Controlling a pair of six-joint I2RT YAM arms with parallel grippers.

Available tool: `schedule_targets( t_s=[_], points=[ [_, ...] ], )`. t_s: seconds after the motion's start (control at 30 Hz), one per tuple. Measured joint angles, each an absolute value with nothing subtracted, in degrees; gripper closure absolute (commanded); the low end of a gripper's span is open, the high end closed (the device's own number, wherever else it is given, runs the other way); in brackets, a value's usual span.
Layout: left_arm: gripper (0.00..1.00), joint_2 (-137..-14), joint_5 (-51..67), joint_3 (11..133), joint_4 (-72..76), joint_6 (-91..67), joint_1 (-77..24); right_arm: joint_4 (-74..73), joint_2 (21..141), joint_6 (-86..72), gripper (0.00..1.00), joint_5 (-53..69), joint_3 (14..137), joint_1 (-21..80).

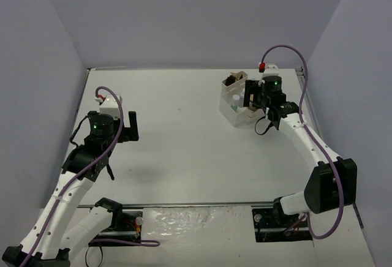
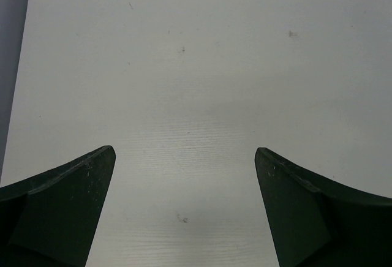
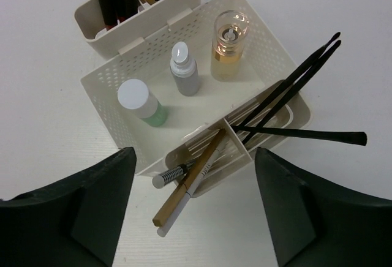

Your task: Organize the makeup

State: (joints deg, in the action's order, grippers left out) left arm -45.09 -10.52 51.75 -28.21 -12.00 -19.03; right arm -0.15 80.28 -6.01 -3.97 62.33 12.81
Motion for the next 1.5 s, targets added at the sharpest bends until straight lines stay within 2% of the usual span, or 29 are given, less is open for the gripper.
schedule_targets(
  t_s=[0.13, 0.27, 0.6, 0.83, 1.17, 1.5],
  points=[
    [0.03, -44.18, -10.58, 51.72, -28.19, -12.01, -19.03, -1.51, 76.97, -6.48, 0.0, -3.4, 62.35, 12.84],
    [0.03, -42.9, -11.24, 51.72, -28.3, -11.98, -19.04, -2.7, 67.67, -6.61, 0.0, -3.58, 62.46, 12.84],
    [0.03, -37.01, -15.82, 57.72, -36.3, -11.78, -19.0, -6.72, 34.36, -7.14, 0.0, -9.58, 60.71, 12.84],
    [0.03, -28.99, -18.15, 61.08, -41.24, -11.81, -19.0, -11.8, 20.33, -5.76, 0.0, -13.41, 55.7, 12.84],
    [0.03, -23.31, -20.67, 56.06, -43.15, -12.21, -18.98, -16.74, 12.63, -4.19, 0.0, -16.21, 50.5, 12.84],
    [0.03, -20.63, -21.52, 48.22, -41.46, -13.83, -18.98, -17.04, 10.52, -4.14, 0.0, -16.73, 48.48, 12.84]
  ],
)
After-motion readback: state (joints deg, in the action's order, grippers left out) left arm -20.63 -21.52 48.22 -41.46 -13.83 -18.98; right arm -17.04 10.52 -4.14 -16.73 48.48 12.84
